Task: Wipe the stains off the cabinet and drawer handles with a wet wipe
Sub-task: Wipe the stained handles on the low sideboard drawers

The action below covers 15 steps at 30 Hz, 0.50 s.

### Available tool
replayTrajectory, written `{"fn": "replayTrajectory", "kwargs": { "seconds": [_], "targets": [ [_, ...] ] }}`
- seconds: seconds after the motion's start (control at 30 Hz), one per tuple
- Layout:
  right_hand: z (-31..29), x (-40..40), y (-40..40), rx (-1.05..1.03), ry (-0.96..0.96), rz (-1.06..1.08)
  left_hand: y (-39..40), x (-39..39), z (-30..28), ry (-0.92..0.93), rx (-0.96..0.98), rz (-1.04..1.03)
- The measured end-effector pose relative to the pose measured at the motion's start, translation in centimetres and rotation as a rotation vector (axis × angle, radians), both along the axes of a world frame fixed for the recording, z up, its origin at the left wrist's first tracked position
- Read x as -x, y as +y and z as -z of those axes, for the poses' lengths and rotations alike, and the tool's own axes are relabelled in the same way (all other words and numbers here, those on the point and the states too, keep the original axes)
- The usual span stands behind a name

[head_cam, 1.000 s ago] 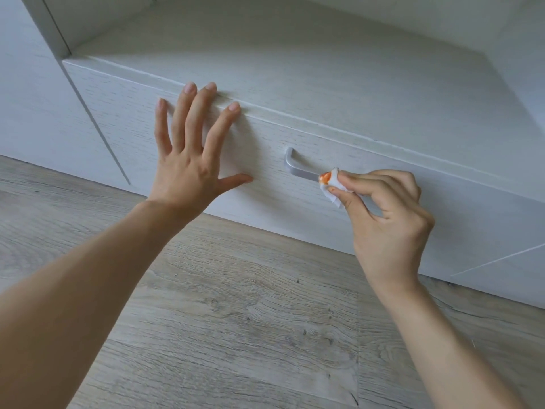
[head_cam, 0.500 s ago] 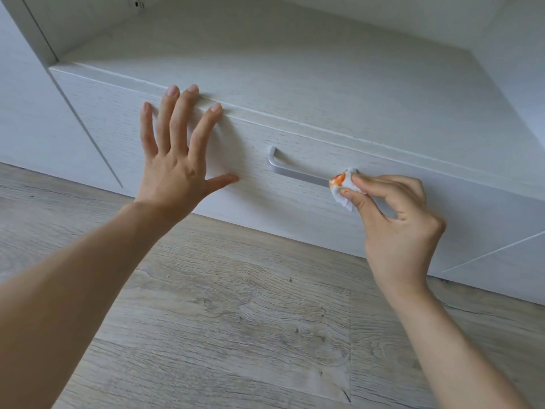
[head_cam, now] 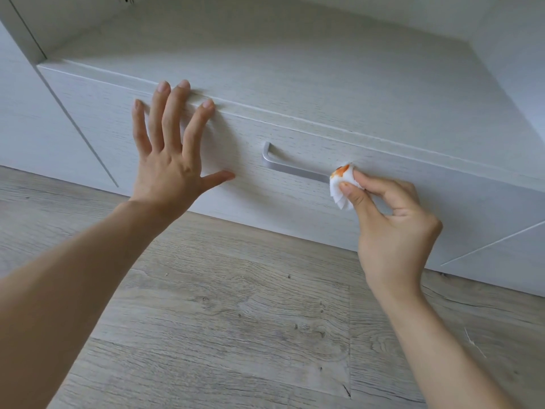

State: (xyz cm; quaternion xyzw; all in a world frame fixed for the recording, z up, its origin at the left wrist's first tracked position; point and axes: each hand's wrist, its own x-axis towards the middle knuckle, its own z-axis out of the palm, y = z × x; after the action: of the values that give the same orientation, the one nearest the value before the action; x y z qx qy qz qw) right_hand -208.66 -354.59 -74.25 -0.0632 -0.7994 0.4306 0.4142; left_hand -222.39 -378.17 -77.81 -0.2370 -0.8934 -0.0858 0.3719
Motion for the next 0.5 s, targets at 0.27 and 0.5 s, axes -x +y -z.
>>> {"fn": "replayTrajectory", "kwargs": {
  "seconds": [0.27,0.5],
  "targets": [
    [-1.5,1.1,-4.3,-0.275,0.078,-0.076,-0.1,-1.4,-1.2,-0.097,0.011,0.023],
    [-4.6,4.0,-7.2,-0.246,0.097,-0.114,-2.2,-2.7,-4.1,-0.204,0.105,0.084]
  ]
}}
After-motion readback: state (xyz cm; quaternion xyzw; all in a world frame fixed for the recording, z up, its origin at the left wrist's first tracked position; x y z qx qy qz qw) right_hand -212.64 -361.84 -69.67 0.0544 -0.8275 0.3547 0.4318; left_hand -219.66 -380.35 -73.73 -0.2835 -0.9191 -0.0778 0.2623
